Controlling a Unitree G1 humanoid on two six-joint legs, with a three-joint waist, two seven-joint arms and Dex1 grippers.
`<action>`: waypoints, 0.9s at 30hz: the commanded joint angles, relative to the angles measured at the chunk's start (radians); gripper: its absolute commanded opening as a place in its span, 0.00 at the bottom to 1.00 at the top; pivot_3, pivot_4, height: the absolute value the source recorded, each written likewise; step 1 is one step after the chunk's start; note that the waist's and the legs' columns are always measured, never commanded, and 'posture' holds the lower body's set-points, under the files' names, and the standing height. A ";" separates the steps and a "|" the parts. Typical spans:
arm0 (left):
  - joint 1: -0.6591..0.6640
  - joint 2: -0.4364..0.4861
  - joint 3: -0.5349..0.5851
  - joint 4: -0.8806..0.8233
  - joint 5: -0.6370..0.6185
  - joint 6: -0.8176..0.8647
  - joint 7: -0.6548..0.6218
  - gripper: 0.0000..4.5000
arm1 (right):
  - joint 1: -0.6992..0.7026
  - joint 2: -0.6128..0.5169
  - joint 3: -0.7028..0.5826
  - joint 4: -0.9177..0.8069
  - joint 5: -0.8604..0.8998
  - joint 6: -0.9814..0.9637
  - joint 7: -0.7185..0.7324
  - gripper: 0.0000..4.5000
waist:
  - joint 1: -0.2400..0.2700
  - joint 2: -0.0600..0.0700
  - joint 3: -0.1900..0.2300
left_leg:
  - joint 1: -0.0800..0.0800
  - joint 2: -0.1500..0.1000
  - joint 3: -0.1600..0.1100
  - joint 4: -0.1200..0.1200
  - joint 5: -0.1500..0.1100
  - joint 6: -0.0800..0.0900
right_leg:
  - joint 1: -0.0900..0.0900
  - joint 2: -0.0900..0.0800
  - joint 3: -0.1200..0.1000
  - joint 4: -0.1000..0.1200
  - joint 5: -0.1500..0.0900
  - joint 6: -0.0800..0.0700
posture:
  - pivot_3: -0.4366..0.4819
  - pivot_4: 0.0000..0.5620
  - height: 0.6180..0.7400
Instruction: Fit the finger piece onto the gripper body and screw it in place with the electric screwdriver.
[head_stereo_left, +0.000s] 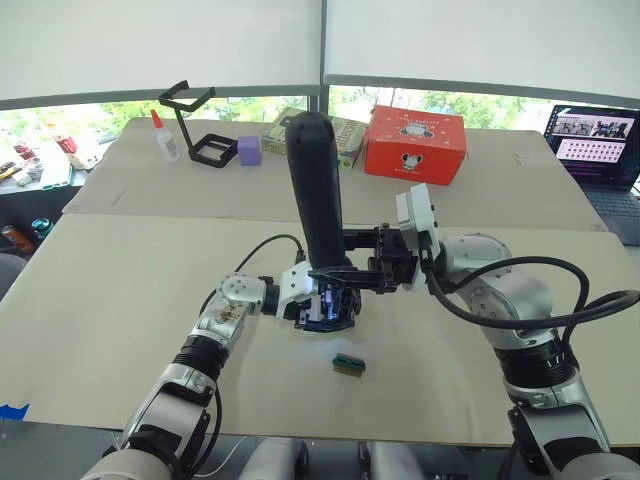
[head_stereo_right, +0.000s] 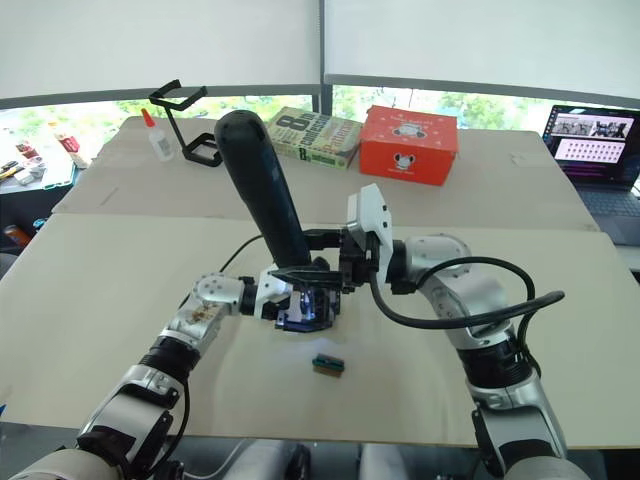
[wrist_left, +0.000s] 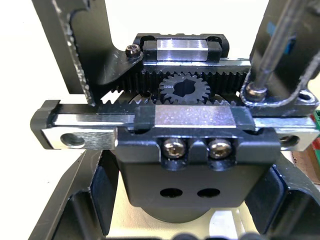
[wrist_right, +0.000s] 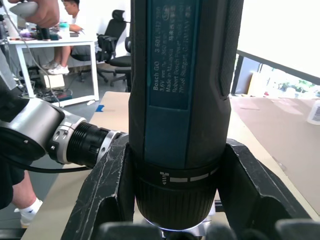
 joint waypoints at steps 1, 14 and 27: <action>-0.005 0.021 0.008 -0.007 0.004 -0.006 -0.016 0.63 | -0.057 0.028 -0.083 -0.066 0.050 0.008 -0.072 0.42 | -0.001 0.000 0.000 | -0.002 0.000 0.000 0.000 0.000 0.000 | -0.002 0.000 0.000 0.000 0.000 0.000 | 0.48 0.27 1.00; -0.027 0.022 0.004 0.063 0.033 -0.011 -0.010 0.63 | -0.104 0.015 -0.158 -0.236 0.247 0.131 -0.143 0.42 | -0.010 0.000 0.001 | -0.004 0.000 -0.001 0.000 0.000 -0.001 | -0.003 0.001 -0.002 0.000 0.000 0.000 | 0.48 0.27 1.00; 0.063 0.221 0.069 -0.209 -0.075 0.073 -0.166 1.00 | 0.089 -0.069 -0.218 -0.343 0.327 0.077 -0.024 0.42 | -0.020 0.000 0.001 | -0.008 0.000 0.000 0.000 0.000 0.001 | -0.006 0.001 -0.002 0.003 0.000 0.000 | 0.48 0.27 1.00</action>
